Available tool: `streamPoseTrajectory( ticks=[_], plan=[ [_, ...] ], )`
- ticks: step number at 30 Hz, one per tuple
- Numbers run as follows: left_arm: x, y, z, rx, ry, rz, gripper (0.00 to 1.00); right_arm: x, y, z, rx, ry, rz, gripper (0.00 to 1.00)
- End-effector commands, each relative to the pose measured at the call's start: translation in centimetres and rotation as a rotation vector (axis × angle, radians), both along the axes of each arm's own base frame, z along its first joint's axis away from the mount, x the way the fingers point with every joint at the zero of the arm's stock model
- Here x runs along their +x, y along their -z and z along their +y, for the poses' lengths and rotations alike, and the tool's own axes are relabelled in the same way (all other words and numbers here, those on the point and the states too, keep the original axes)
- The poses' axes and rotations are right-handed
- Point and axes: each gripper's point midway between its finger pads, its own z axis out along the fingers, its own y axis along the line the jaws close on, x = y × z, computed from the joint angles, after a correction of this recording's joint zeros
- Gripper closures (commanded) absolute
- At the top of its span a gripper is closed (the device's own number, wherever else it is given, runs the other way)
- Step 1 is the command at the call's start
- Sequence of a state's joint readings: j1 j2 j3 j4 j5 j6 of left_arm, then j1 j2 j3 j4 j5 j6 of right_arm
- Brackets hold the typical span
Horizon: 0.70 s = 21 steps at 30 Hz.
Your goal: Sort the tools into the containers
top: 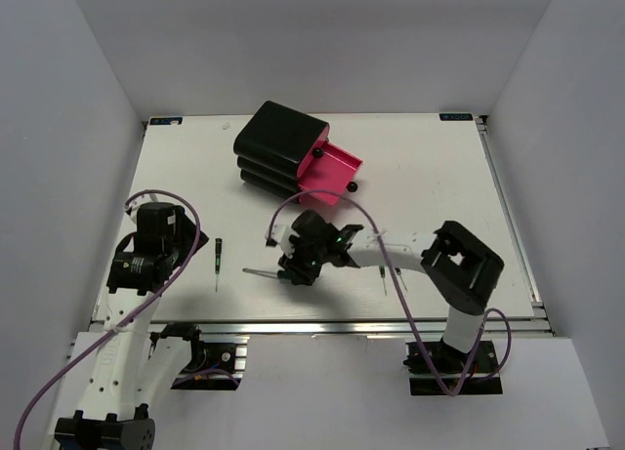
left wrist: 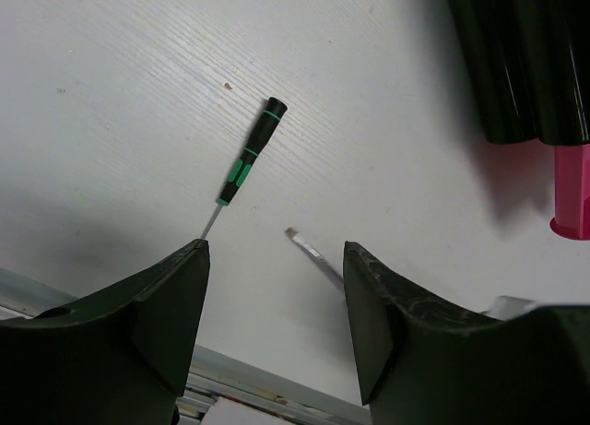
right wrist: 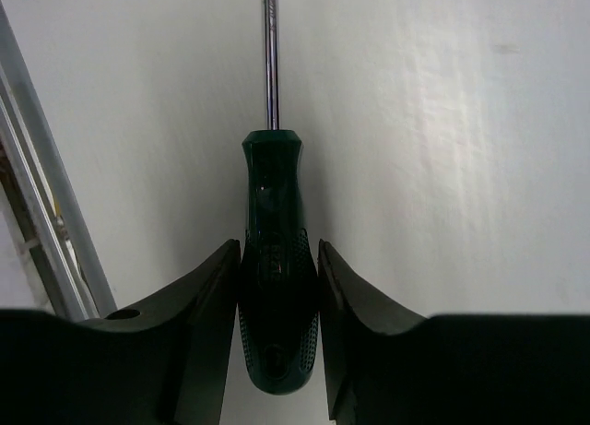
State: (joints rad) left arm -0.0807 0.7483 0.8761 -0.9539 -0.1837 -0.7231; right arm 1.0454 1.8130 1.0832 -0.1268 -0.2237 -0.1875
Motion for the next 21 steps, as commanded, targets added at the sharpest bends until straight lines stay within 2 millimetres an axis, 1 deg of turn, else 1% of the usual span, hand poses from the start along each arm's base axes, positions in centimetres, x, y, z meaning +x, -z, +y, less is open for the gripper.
streamPoseTrajectory(
  ticks=[1, 2, 3, 4, 5, 6, 7, 8, 9, 10, 11, 12, 13, 14, 15, 17, 18, 20, 21],
  plan=[
    [0.1, -0.3, -0.1, -0.010, 0.001, -0.029, 0.30, 2.8, -6.4, -1.0, 0.143, 0.069, 0.010, 1.00],
    [0.1, -0.2, -0.2, -0.012, 0.005, -0.028, 0.30, 3.4, -8.1, -1.3, 0.174, 0.075, -0.004, 1.00],
    [0.2, -0.2, -0.3, -0.015, 0.008, -0.033, 0.30, 4.5, -9.0, -2.2, 0.192, 0.095, 0.001, 1.00],
    [0.4, -0.1, -0.3, -0.016, 0.009, -0.037, 0.30, 4.9, -9.6, -2.7, 0.198, 0.106, 0.005, 1.00],
    [0.5, 0.1, -0.4, -0.020, 0.014, -0.034, 0.30, 5.1, -10.8, -3.4, 0.208, 0.115, 0.003, 1.00],
    [0.6, 0.2, -0.5, -0.021, 0.015, -0.033, 0.30, 5.9, -11.6, -4.2, 0.225, 0.134, 0.009, 1.00],
    [0.9, 0.1, -0.5, -0.024, 0.017, -0.041, 0.30, 6.2, -12.2, -4.7, 0.234, 0.143, 0.008, 1.00],
    [0.9, 0.5, -0.6, -0.025, 0.021, -0.033, 0.30, 6.2, -13.3, -5.3, 0.247, 0.152, -0.002, 1.00],
    [1.0, 0.5, -0.7, -0.029, 0.023, -0.036, 0.30, 6.8, -13.9, -6.1, 0.254, 0.174, -0.007, 1.00],
    [1.3, 0.5, -0.7, -0.029, 0.024, -0.042, 0.30, 7.1, -14.3, -6.6, 0.260, 0.185, -0.008, 1.00],
    [1.4, 0.6, -0.8, -0.032, 0.028, -0.040, 0.30, 7.2, -15.3, -7.1, 0.276, 0.202, -0.013, 1.00],
    [1.5, 0.8, -0.9, -0.035, 0.029, -0.037, 0.30, 7.8, -15.8, -8.2, 0.282, 0.245, 0.003, 1.00],
    [1.7, 0.8, -1.0, -0.037, 0.032, -0.040, 0.30, 8.2, -16.1, -8.8, 0.290, 0.269, 0.008, 1.00],
    [1.7, 0.9, -1.0, -0.035, 0.035, -0.038, 0.30, 8.5, -17.0, -9.4, 0.308, 0.291, 0.000, 1.00],
    [1.9, 1.0, -1.0, -0.035, 0.036, -0.033, 0.30, 9.4, -17.3, -10.6, 0.314, 0.337, -0.002, 1.00],
    [2.1, 1.1, -1.1, -0.036, 0.043, -0.034, 0.30, 10.4, -17.7, -11.9, 0.324, 0.420, 0.013, 1.00],
    [2.3, 1.2, -1.1, -0.036, 0.043, -0.031, 0.30, 11.5, -17.9, -13.2, 0.328, 0.477, 0.017, 1.00],
    [2.6, 1.2, -1.3, -0.039, 0.052, -0.035, 0.30, 12.5, -17.5, -14.4, 0.318, 0.580, 0.064, 1.00],
    [2.8, 1.3, -1.3, -0.041, 0.053, -0.030, 0.30, 13.4, -17.5, -15.5, 0.318, 0.633, 0.075, 1.00]
  ],
)
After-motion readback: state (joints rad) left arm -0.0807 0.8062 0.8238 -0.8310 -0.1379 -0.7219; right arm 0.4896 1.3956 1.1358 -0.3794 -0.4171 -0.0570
